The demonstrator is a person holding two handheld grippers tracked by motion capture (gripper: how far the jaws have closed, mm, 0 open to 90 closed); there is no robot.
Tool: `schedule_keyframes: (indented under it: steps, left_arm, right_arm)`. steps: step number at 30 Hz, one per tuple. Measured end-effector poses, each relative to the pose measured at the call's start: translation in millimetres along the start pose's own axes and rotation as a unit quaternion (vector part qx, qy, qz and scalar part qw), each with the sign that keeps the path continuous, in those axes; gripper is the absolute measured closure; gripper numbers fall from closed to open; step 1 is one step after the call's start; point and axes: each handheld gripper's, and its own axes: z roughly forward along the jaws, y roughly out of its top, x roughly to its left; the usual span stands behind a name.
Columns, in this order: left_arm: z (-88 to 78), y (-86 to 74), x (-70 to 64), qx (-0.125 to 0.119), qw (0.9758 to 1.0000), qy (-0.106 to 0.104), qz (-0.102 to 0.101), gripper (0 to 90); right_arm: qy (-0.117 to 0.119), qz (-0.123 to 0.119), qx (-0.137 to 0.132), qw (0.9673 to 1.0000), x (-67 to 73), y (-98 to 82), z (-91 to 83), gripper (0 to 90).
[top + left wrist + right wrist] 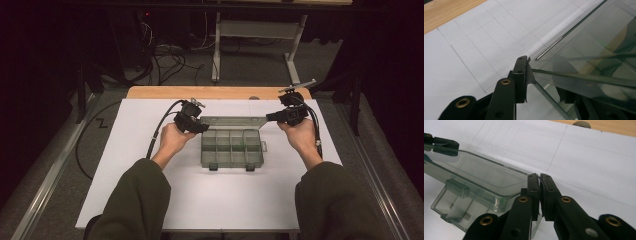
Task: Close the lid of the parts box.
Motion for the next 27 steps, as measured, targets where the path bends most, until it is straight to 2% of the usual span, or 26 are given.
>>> schedule_keyframes:
  steps: [7, 12, 17, 20, 24, 27]
  left_arm:
    - [-0.2, -1.1, 0.2, 0.013, 0.9999, -0.006, 0.0, 62.2]
    - [-0.8, -1.9, -1.6, 0.025, 0.9996, -0.011, -0.002, 57.6]
    - [-5.6, -3.5, -2.3, 0.03, 0.9994, -0.013, -0.01, 55.4]
    - [-8.5, -8.2, -1.9, 0.034, 0.9993, -0.012, -0.012, 55.5]
    - [-12.1, -15.0, 1.5, 0.037, 0.9989, -0.017, -0.024, 58.4]
    - [-16.3, -17.1, 3.3, 0.029, 0.9988, -0.018, -0.036, 61.4]
  right_arm:
    - [0.005, -0.006, 0.007, 0.9999, 0.9, -1.4, -0.3, 88.2]
    - [0.005, -0.015, 0.014, 0.9998, 2.3, -2.5, -0.8, 88.1]
    - [0.005, -0.02, 0.02, 0.9996, 3.9, -5.1, -1.2, 88.0]
    - [0.006, -0.024, 0.021, 0.9995, 4.3, -7.4, -1.2, 88.0]
    - [0.009, -0.025, 0.025, 0.9993, 4.6, -10.6, -0.6, 88.0]
    - [0.008, -0.029, 0.027, 0.9992, 5.3, -12.0, -0.6, 88.1]
